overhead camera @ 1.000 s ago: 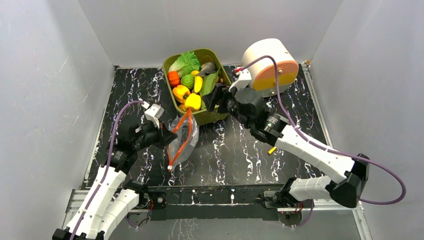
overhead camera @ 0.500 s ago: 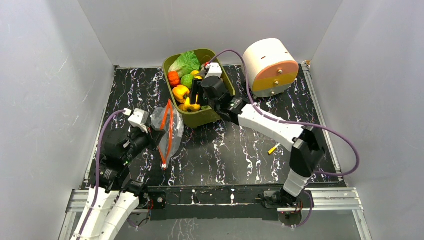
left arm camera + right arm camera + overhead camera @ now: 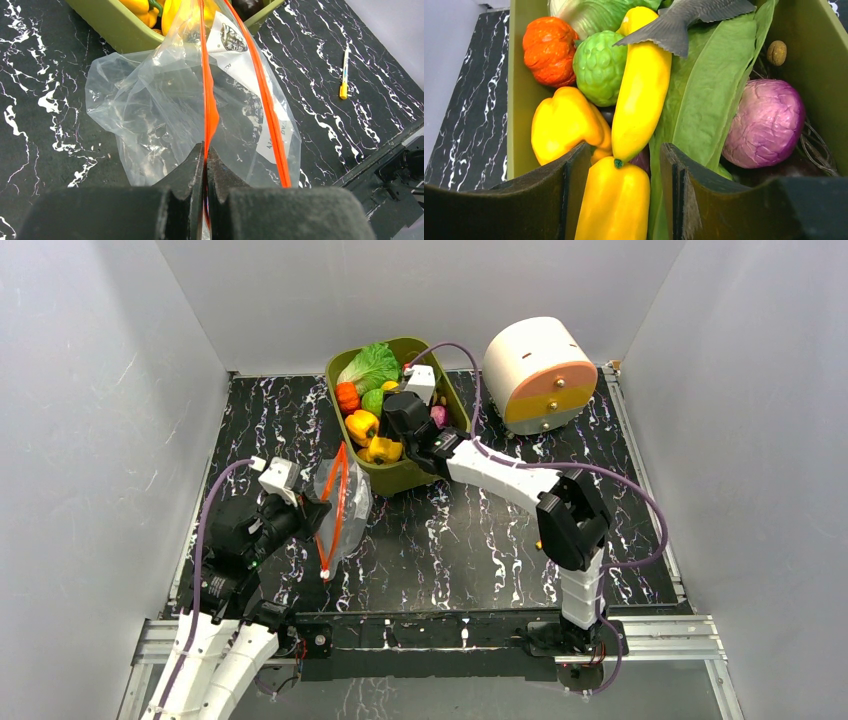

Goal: Place the food in the zip-top bag and seal the zipper
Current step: Pick up the fake fruit from the bin.

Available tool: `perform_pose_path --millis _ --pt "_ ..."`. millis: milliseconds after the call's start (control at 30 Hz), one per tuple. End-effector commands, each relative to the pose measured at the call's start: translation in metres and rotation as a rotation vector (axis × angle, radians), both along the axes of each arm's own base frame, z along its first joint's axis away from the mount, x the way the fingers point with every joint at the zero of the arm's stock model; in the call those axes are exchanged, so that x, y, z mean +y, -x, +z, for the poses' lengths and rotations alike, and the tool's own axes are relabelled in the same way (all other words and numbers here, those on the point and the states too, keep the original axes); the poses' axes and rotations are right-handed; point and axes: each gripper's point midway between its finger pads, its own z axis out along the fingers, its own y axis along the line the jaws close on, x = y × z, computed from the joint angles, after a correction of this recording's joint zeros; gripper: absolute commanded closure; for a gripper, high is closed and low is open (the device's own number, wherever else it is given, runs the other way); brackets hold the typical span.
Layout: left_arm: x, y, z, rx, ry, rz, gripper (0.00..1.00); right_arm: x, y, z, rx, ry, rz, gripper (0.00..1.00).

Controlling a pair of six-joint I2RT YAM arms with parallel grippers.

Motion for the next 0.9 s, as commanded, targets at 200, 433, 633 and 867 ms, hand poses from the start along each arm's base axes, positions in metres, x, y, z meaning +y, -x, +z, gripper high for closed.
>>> perform_pose_path --millis 200,433,633,867 --pt "-0.006 0.005 0.012 -0.046 0.007 -0.056 1.0 0.016 -0.039 0.035 -0.114 -0.139 -0.086 0.52" --pt "-0.006 0.007 0.012 -0.05 0.0 -0.065 1.0 0.007 -0.048 0.016 -0.101 -0.127 -0.182 0.47" --pt "-0.007 0.009 0.015 -0.064 0.003 -0.075 1.0 0.007 -0.054 0.013 -0.126 -0.144 -0.202 0.46" --pt "-0.006 0.006 0.013 -0.046 0.007 -0.058 1.0 0.003 -0.059 0.015 -0.12 -0.242 -0.171 0.59"
